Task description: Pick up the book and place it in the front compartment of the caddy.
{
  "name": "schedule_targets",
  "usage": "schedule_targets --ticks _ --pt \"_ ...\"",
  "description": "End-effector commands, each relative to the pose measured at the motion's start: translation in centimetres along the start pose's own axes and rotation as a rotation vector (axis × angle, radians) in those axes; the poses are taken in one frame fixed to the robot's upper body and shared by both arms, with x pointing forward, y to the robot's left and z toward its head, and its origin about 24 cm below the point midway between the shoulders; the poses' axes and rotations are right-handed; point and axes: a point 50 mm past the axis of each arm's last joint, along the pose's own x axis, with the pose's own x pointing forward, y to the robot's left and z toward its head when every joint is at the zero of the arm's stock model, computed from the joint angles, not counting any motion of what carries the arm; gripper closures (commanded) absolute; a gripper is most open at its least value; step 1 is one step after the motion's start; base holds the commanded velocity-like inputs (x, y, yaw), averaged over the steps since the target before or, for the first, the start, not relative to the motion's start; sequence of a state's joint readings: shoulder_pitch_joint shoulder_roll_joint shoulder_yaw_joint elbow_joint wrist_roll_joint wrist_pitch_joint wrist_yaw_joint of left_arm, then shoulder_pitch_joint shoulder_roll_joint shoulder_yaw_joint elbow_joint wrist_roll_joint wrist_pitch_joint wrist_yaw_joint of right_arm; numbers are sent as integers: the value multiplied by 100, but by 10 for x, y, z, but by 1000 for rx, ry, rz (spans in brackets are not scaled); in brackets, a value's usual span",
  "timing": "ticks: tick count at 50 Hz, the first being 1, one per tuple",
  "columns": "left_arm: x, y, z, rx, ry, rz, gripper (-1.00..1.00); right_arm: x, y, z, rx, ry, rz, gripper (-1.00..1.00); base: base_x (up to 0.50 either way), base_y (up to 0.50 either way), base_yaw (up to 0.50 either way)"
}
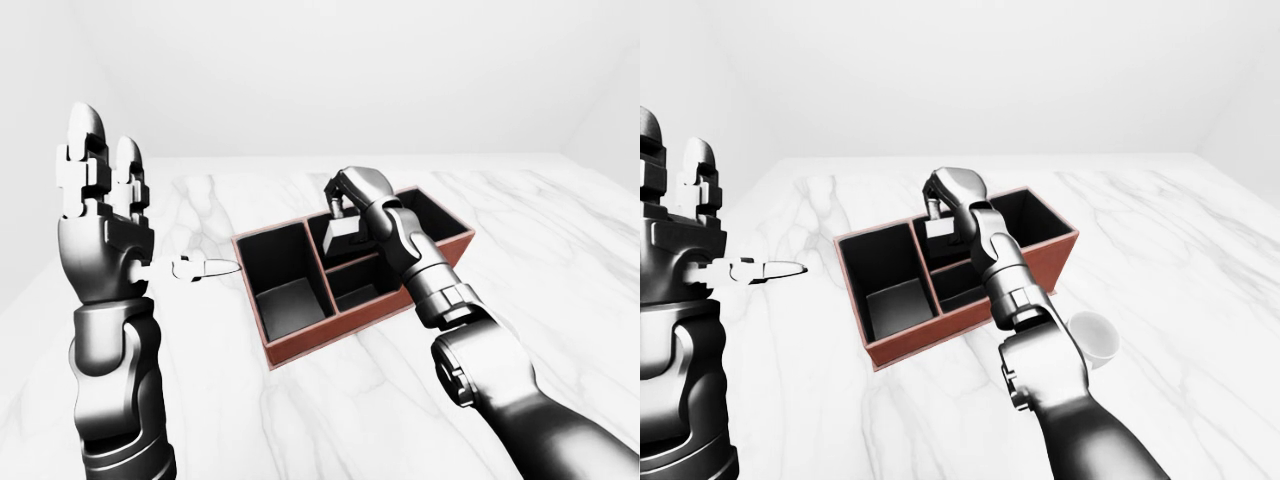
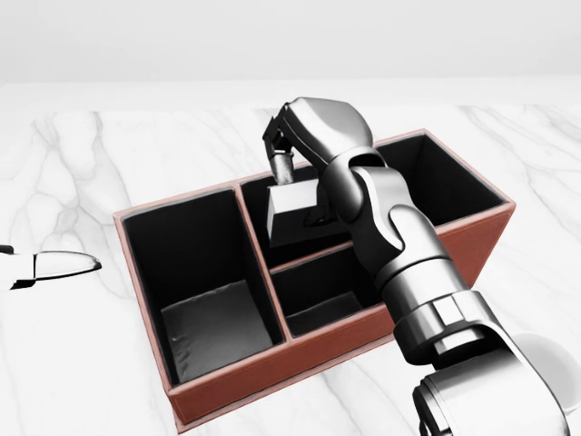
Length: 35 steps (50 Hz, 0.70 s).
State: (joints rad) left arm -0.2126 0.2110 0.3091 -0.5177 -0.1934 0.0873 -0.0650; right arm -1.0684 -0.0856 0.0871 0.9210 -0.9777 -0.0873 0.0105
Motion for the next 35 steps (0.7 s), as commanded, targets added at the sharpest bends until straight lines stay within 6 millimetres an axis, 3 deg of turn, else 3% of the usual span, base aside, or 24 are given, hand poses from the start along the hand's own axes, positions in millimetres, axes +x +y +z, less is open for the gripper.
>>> schedule_targets --ticks 1,35 --pt "0 0 0 1 2 0 -100 2 -5 -1 -14 10 -58 100 0 0 0" --pt "1 1 3 -1 -13 3 -100 4 7 0 -43 30 -47 100 0 0 0"
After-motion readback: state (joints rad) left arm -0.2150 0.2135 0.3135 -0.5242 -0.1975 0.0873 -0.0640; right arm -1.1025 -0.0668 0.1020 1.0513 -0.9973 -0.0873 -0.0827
